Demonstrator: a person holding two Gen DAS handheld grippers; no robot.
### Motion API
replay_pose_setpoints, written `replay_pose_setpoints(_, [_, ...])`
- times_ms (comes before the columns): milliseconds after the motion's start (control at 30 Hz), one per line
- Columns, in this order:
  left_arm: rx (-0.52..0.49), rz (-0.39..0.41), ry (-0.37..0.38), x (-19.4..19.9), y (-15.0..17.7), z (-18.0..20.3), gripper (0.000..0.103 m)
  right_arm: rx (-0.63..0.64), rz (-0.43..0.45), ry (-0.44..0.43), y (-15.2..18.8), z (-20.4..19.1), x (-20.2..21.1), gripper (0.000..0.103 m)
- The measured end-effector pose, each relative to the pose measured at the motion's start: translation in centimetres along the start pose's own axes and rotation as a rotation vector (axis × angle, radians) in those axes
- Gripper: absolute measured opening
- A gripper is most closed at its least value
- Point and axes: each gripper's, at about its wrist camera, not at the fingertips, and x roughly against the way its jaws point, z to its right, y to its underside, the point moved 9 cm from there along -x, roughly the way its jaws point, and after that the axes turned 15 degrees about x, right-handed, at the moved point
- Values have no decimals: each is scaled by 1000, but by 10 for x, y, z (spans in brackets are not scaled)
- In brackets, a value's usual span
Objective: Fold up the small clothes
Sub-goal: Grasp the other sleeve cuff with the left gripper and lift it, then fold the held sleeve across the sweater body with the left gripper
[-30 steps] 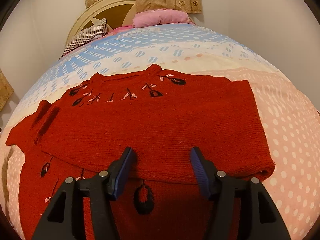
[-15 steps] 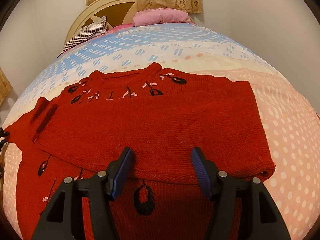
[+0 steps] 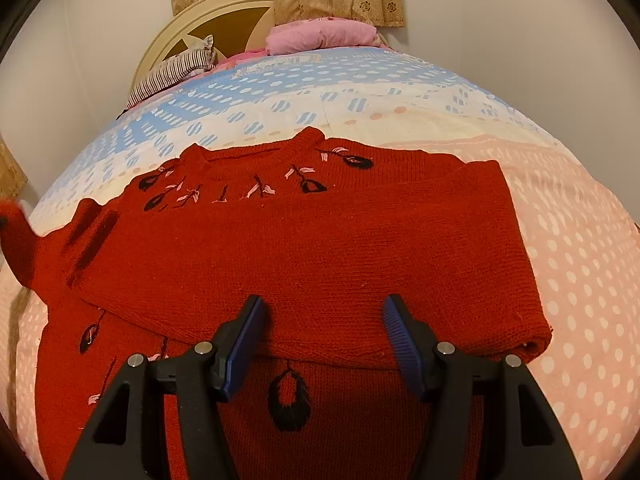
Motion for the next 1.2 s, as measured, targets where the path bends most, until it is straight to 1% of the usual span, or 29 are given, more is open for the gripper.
replay_pose_setpoints(67, [-80,-10,80,11,19,46,9,-5,4,-5,0,1,0,63])
replay_pose_setpoints(100, [-137,-28,134,17,38,77,9,-7,5,-8,0,1,0,63])
replay_pose_setpoints(133, [-172,-48,168,20,52,96,9,-9,7,-11,0,1,1,63])
replay_pose_setpoints(167, [-203,-77,203,21,69,116,9,-12,9,-14,0,1,1,63])
replay_pose_setpoints(200, [-233,-118,246,22,94,139,9,-15,11,-17,0,2,1,63])
replay_pose_setpoints(233, [-254,-144,266,21,110,152,9,-18,13,-20,0,2,1,63])
replay_pose_setpoints(267, [-289,-176,281,19,133,168,9,-21,15,-23,0,2,2,63])
replay_pose_setpoints(333, [-340,-240,297,12,174,190,9,-28,19,-31,0,3,2,63])
replay_pose_setpoints(400, [-384,-305,283,3,210,200,9,-35,23,-39,0,3,2,63])
replay_pose_setpoints(500, [-427,-388,227,-11,248,200,9,-46,28,-51,0,4,3,63])
replay_pose_setpoints(567, [-447,-428,201,-15,260,199,9,-50,31,-56,0,4,3,63])
replay_pose_setpoints(633, [-446,-442,202,-13,260,197,10,-54,34,-61,0,4,3,63])
replay_pose_setpoints(667, [-442,-445,204,-11,260,198,13,-57,34,-64,0,5,3,63])
replay_pose_setpoints(733, [-440,-467,214,-9,259,197,25,-59,35,-68,0,5,3,63])
replay_pose_setpoints(800, [-426,-494,218,-4,259,189,58,-62,36,-77,0,4,3,66])
replay_pose_setpoints(867, [-393,-495,230,8,250,174,75,-60,36,-91,-1,3,3,69])
replay_pose_setpoints(967, [-354,-476,248,24,236,146,77,-50,24,-94,-2,2,3,69])
replay_pose_setpoints(1033, [-305,-437,231,28,222,121,78,-57,22,-100,-5,3,7,69])
replay_pose_setpoints(1067, [-274,-415,216,28,212,108,81,-79,27,-117,-7,3,11,69])
replay_pose_setpoints(1100, [-233,-390,198,27,201,93,81,-124,49,-175,-12,0,17,69])
replay_pose_setpoints(1133, [-171,-356,173,27,187,74,81,-162,66,-230,-16,-3,21,69])
replay_pose_setpoints(1167, [-139,-340,159,25,180,64,81,-200,79,-285,-21,-9,24,69])
replay_pose_setpoints(1200, [-92,-323,131,21,173,50,81,-217,83,-323,-26,-16,25,69])
